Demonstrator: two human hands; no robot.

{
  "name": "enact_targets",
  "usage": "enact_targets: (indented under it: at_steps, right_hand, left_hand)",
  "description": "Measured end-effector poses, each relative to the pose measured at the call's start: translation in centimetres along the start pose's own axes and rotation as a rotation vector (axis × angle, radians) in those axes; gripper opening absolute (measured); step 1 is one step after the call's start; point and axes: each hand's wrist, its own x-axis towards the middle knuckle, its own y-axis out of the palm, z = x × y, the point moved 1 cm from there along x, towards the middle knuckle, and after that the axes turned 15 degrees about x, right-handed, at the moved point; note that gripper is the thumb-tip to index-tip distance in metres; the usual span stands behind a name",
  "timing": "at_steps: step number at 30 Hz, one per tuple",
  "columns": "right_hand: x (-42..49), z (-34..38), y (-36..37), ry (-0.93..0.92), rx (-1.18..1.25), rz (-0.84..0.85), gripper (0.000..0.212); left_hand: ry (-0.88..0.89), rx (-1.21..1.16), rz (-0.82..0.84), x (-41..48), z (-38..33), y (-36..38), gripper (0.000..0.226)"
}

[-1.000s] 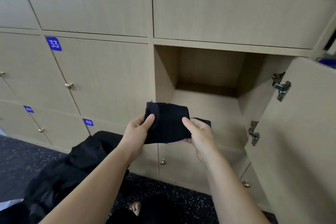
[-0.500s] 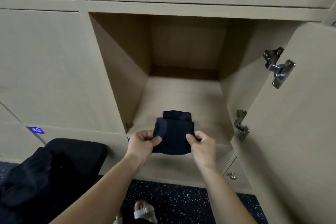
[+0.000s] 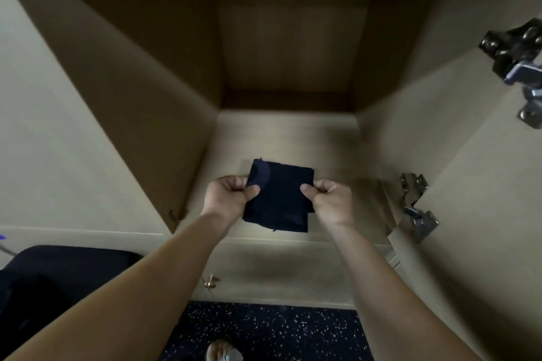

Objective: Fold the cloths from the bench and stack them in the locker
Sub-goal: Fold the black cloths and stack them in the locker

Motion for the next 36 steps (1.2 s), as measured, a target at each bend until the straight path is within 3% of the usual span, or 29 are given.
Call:
enact_targets:
  at_steps: [13,17,19,22,24,26,29,36]
  right_hand:
    - [-0.1,-3.4,0.7,-0.040,0.056,-0.038,0.010]
    - [0.3,-4.0,0.9,-0.068,-0.014,-0.051,0.003]
    - [0.1,-4.0,1.0,-0.118,-0.169,-0.080,0.018]
    - [-1.0,-2.9,1.0,-0.405,-0.542,-0.127,0.034]
    - [-1.4,-2.8,1.1,-0.680,-0.724,-0.055,0.036]
    - [-1.4,-3.3,1.1,-0.799,-0.814,0.014,0.033]
    - [-1.3,-3.8,1.2,-0.745,-0.861,0.105,0.033]
    - [-2.0,-1.8,1.3,-0.534,-1.038,0.252,0.039]
  left_hand:
    - [0.046,0.132,-0.036,1.1,3.6,0.9,0.022]
    - [0.054,0.281,-0.058,1.2,3.9,1.0,0.036]
    - [0.073,0.356,-0.078,1.2,3.8,1.0,0.041]
    - [0.183,0.525,-0.144,0.7,3.5,0.8,0.043]
    - [0.376,0.713,-0.195,0.2,3.3,0.9,0.044]
    - [0.531,0.866,-0.157,0.1,3.5,1.2,0.045]
    - [0.515,1.020,0.025,-0.2,3.3,1.3,0.047]
    - [0.447,1.191,0.098,-1.0,3.3,0.7,0.053]
